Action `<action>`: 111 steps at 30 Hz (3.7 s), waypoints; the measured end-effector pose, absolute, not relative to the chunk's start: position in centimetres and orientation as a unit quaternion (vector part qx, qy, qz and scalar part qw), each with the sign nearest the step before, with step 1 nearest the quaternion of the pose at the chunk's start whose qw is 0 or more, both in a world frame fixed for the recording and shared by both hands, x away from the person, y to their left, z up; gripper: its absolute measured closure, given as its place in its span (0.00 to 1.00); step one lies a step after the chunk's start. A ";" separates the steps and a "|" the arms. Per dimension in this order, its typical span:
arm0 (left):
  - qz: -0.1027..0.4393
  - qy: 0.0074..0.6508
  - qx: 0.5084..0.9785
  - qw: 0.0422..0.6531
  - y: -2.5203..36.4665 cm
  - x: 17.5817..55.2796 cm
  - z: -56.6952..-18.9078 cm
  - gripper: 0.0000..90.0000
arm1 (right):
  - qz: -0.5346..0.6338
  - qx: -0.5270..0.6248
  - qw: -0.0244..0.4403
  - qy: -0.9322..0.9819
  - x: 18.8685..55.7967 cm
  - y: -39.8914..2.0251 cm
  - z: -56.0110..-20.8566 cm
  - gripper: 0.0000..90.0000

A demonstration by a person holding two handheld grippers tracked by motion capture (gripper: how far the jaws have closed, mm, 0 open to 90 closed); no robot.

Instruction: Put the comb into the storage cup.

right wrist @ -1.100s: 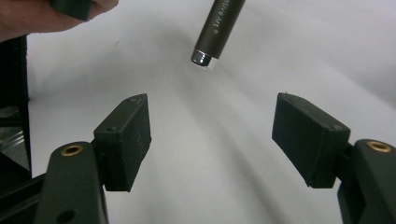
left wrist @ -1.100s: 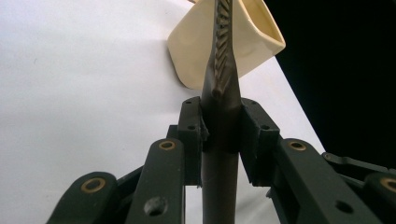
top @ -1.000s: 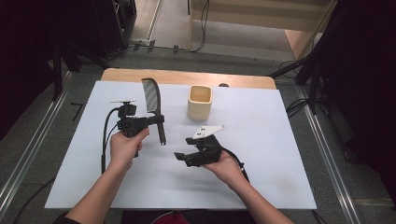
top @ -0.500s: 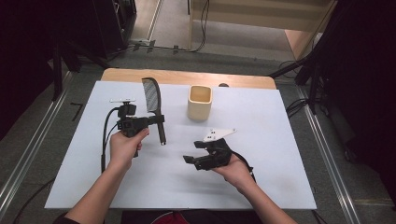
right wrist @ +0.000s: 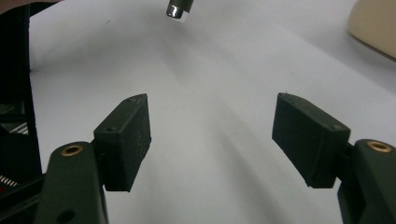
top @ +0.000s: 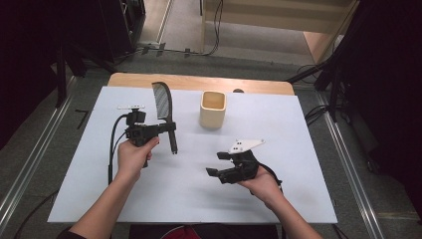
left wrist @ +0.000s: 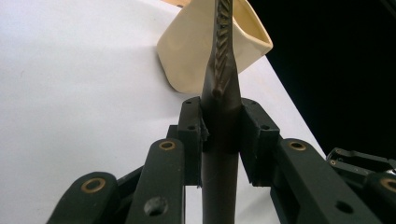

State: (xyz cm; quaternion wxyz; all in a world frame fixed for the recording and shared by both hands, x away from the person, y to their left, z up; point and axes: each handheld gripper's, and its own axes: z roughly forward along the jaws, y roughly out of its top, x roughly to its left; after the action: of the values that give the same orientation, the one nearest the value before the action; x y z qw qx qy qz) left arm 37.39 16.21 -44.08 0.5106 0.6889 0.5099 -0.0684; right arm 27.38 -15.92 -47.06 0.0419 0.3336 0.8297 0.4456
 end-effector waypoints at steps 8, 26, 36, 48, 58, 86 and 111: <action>-0.068 0.510 0.690 0.509 16.1 37.4 -44.2 0.82 | 0.443 0.344 0.048 0.827 26.8 -18.2 -47.1 0.29; -0.068 0.506 0.688 0.515 15.5 37.5 -44.3 0.82 | 0.443 0.376 0.052 0.812 25.1 -22.7 -47.5 0.29; -0.072 0.501 0.691 0.516 15.2 37.7 -44.1 0.82 | 0.433 0.388 0.051 0.812 23.9 -24.8 -48.0 0.29; -0.073 0.481 0.703 0.518 14.6 38.4 -42.7 0.82 | 0.408 0.386 0.096 0.822 22.8 -26.2 -48.3 0.29; -0.079 0.467 0.712 0.519 13.9 39.7 -41.4 0.82 | 0.396 0.373 0.101 0.833 22.7 -26.6 -48.8 0.28; -0.065 0.431 0.724 0.535 10.5 42.8 -37.6 0.82 | 0.407 0.367 0.093 0.831 23.2 -26.6 -48.6 0.28; -0.026 0.434 0.712 0.551 7.9 45.6 -36.3 0.82 | 0.416 0.372 0.083 0.826 23.1 -26.6 -48.3 0.28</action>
State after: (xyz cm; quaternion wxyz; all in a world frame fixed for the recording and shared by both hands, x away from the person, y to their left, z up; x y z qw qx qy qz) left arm 45.61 7.90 -36.27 0.5509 0.7125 0.4338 -0.0256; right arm 23.08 -26.55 -48.28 0.0831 0.3715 0.8261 0.4155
